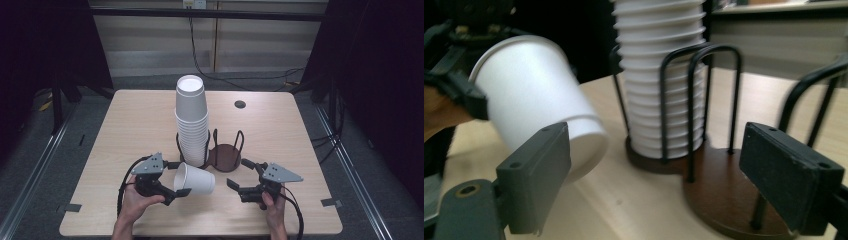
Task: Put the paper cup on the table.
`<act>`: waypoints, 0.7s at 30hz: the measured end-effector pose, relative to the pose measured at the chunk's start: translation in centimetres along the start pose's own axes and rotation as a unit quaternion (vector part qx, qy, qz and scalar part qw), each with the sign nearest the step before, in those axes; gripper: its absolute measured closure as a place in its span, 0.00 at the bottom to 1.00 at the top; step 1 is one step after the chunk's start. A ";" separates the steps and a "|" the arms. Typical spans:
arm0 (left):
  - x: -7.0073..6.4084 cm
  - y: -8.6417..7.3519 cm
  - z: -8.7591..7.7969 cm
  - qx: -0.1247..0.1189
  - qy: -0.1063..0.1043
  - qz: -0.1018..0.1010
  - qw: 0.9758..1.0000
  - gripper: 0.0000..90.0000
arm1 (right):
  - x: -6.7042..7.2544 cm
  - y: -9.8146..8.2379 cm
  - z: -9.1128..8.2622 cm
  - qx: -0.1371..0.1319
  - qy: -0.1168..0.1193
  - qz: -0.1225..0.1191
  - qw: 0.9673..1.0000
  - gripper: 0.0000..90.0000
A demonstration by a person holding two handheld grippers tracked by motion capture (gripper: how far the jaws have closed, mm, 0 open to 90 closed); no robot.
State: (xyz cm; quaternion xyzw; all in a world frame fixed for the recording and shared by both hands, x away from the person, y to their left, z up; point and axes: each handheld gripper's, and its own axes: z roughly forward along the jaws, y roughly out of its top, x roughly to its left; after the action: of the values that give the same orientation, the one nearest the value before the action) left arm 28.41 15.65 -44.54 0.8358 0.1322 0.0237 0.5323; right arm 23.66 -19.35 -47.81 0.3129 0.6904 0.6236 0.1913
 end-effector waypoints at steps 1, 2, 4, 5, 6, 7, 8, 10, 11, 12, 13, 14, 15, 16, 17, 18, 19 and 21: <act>0.0 0.0 0.0 0.003 -0.001 -0.001 1.000 0.12 | -0.1 -0.1 -0.1 -0.005 -0.008 0.002 1.000 0.14; 0.1 -0.1 0.0 0.005 -0.002 -0.005 1.000 0.12 | -0.1 -0.3 -0.2 -0.011 -0.016 0.002 1.000 0.14; 0.2 -0.2 -0.2 0.015 0.002 -0.003 1.000 0.12 | -0.2 -0.7 -0.4 -0.016 -0.030 0.004 0.999 0.14; 0.2 -0.3 -0.3 0.018 0.004 0.001 1.000 0.12 | -0.2 -0.9 -0.6 -0.019 -0.036 0.007 0.999 0.14; 0.3 -0.5 -0.6 0.020 0.010 0.001 1.000 0.12 | -0.3 -1.1 -0.6 -0.022 -0.042 0.008 0.999 0.14; 0.3 -0.5 -0.7 0.021 0.012 0.000 1.000 0.12 | -0.3 -1.3 -0.7 -0.025 -0.048 0.008 0.999 0.14; 0.4 -0.6 -0.9 0.021 0.012 -0.001 1.000 0.12 | -0.3 -1.4 -0.7 -0.024 -0.052 0.007 0.998 0.14; 0.5 -0.8 -1.3 0.024 0.020 -0.003 1.000 0.12 | -0.3 -1.7 -0.7 -0.033 -0.068 0.005 0.997 0.14; 0.6 -0.8 -1.4 0.028 0.022 -0.004 0.999 0.12 | -0.3 -1.8 -0.6 -0.037 -0.077 0.001 0.996 0.14; 0.7 -0.9 -1.7 0.028 0.025 -0.007 0.999 0.12 | -0.3 -2.0 -0.6 -0.039 -0.083 -0.002 0.996 0.14; 0.8 -1.0 -1.9 0.033 0.031 -0.012 0.999 0.12 | -0.3 -2.1 -0.5 -0.040 -0.090 -0.008 0.995 0.14; 0.9 -1.1 -2.3 0.040 0.039 -0.015 0.998 0.12 | -0.3 -2.3 -0.4 -0.041 -0.096 -0.011 0.994 0.14; 1.0 -1.3 -2.5 0.041 0.039 -0.018 0.998 0.12 | -0.3 -2.5 -0.4 -0.042 -0.099 -0.010 0.994 0.14; 1.2 -1.4 -2.9 0.039 0.037 -0.023 0.998 0.12 | -0.3 -2.6 -0.4 -0.045 -0.099 -0.009 0.994 0.14; 1.4 -1.5 -3.2 0.042 0.044 -0.024 0.998 0.12 | -0.3 -2.7 -0.3 -0.046 -0.100 -0.009 0.994 0.14; 1.5 -1.6 -3.5 0.041 0.050 -0.028 0.998 0.12 | -0.3 -2.8 -0.2 -0.046 -0.105 -0.011 0.993 0.14; 1.6 -1.6 -3.8 0.039 0.052 -0.031 0.997 0.12 | -0.2 -3.0 -0.2 -0.046 -0.107 -0.014 0.993 0.14; 2.0 -1.5 -4.2 0.042 0.059 -0.039 0.997 0.12 | -0.2 -3.2 -0.1 -0.051 -0.111 -0.018 0.992 0.14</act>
State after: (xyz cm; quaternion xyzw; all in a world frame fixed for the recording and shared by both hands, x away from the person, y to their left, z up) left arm 29.26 20.47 -44.27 0.8490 0.1962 0.0464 0.4884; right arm 23.07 -19.63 -50.94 0.3576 0.6376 0.6160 0.2936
